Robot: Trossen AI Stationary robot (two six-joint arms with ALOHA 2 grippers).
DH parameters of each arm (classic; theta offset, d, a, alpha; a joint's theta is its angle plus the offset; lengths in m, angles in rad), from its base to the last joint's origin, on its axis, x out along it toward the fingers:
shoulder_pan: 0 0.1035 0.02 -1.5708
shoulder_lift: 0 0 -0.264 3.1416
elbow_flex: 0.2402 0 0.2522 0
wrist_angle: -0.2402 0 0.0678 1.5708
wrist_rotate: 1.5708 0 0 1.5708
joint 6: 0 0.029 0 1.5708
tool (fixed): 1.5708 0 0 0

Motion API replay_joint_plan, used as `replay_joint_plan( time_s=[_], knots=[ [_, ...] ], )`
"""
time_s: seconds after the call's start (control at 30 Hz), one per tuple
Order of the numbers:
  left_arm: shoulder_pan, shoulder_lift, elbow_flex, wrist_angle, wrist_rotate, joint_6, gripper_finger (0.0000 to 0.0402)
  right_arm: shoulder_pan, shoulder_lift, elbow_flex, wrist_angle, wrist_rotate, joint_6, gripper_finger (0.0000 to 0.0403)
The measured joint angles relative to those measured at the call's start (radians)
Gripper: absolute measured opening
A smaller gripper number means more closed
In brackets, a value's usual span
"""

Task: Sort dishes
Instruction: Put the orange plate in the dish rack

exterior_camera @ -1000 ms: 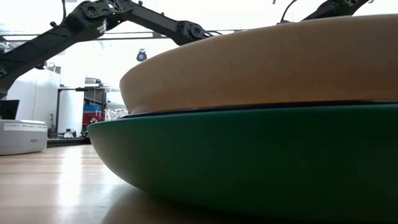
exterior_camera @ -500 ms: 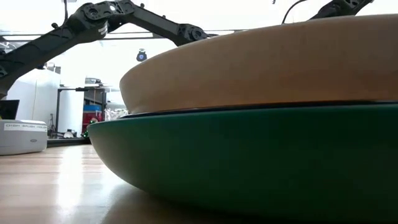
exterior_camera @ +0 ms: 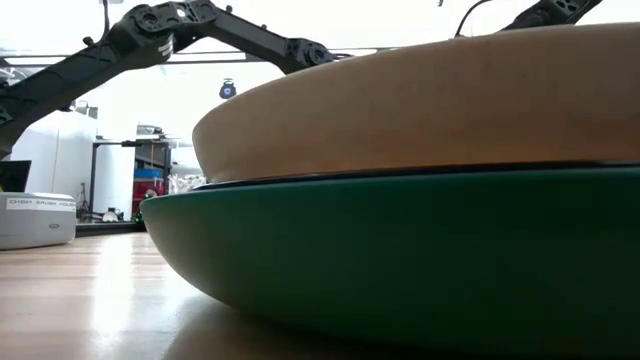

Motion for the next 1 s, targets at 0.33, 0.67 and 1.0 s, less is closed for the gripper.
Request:
replay_joint_plan(
  time_s=[0.33, 0.67, 1.0],
  knots=[
    [0.001, 0.000, 0.000, -0.005, -0.001, -0.016, 0.0180, -0.004, 0.000, 0.022, -0.005, 0.019, -0.012, 0.0000],
    [-0.007, 0.000, 0.000, -0.021, -0.003, -0.042, 0.0180, -0.002, 0.000, 0.052, -0.084, 0.024, -0.071, 0.0000],
    [-0.006, 0.000, 0.000, -0.050, -0.003, 0.004, 0.0180, 0.039, -0.002, 0.056, -0.087, -0.179, -0.306, 0.0029]
  ],
)
